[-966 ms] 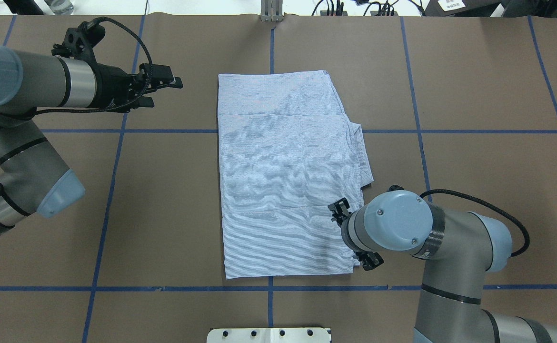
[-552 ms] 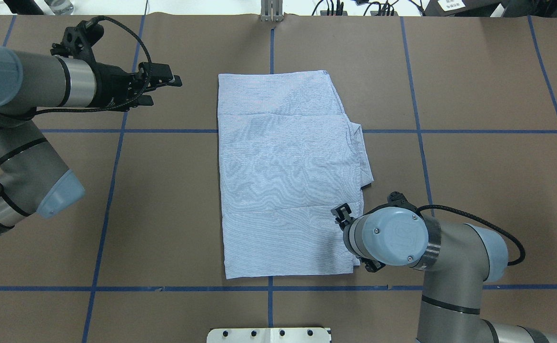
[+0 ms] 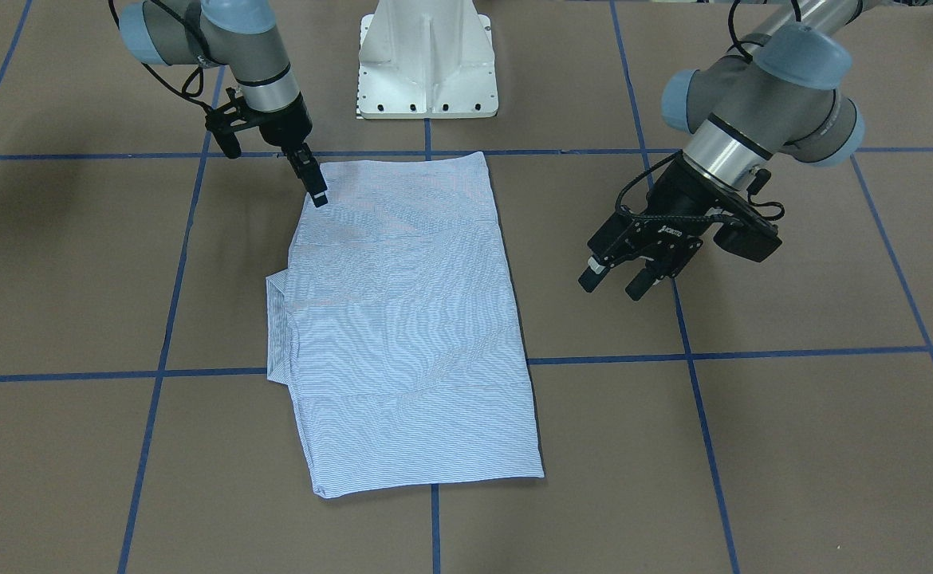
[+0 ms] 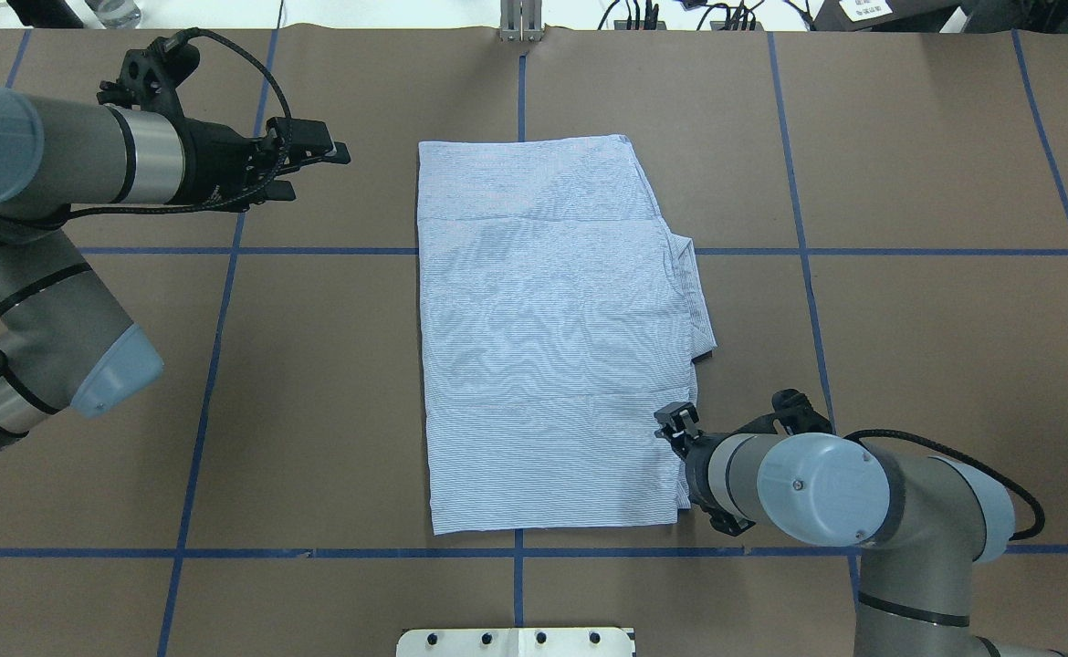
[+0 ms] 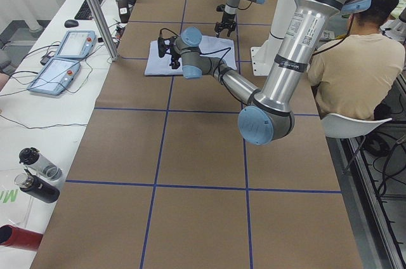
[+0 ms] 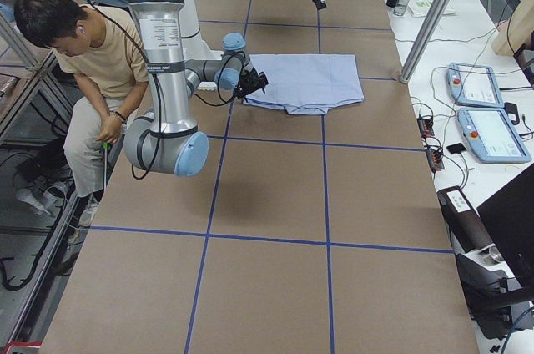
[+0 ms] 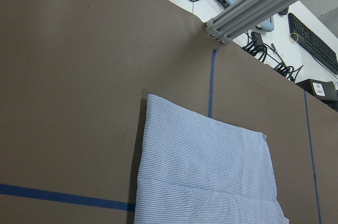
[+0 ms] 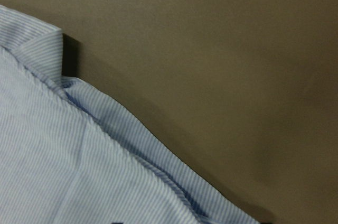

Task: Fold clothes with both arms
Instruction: 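Grasp the shirt's corner nearest the robot with the right gripper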

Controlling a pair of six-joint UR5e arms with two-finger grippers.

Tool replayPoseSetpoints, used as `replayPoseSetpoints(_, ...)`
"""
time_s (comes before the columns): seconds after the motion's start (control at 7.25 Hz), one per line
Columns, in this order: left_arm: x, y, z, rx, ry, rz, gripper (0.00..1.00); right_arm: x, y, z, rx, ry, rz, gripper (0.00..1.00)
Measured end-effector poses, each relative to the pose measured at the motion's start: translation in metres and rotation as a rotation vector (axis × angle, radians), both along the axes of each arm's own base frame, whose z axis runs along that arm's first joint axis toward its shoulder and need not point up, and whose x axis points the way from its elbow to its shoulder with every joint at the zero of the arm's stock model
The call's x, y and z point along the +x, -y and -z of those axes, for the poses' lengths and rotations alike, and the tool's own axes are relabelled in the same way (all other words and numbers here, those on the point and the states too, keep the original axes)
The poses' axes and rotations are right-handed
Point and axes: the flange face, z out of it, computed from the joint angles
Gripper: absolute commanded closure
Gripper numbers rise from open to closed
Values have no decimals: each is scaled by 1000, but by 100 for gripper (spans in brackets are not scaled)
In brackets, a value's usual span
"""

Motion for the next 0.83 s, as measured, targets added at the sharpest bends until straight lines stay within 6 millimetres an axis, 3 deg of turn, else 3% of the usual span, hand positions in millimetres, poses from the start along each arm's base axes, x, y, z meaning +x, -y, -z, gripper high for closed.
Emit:
replayPoseSetpoints(0.28, -1, 0, 0, 0, 0, 1, 1, -12, -21, -4, 6, -7, 31, 11)
replayPoseSetpoints(0.41, -1, 0, 0, 0, 0, 1, 1, -15, -26, -6, 6, -15, 39, 17)
replayPoseSetpoints(0.83, -1, 1, -1, -1, 1, 2, 1, -20, -29, -8, 9, -33, 46, 21)
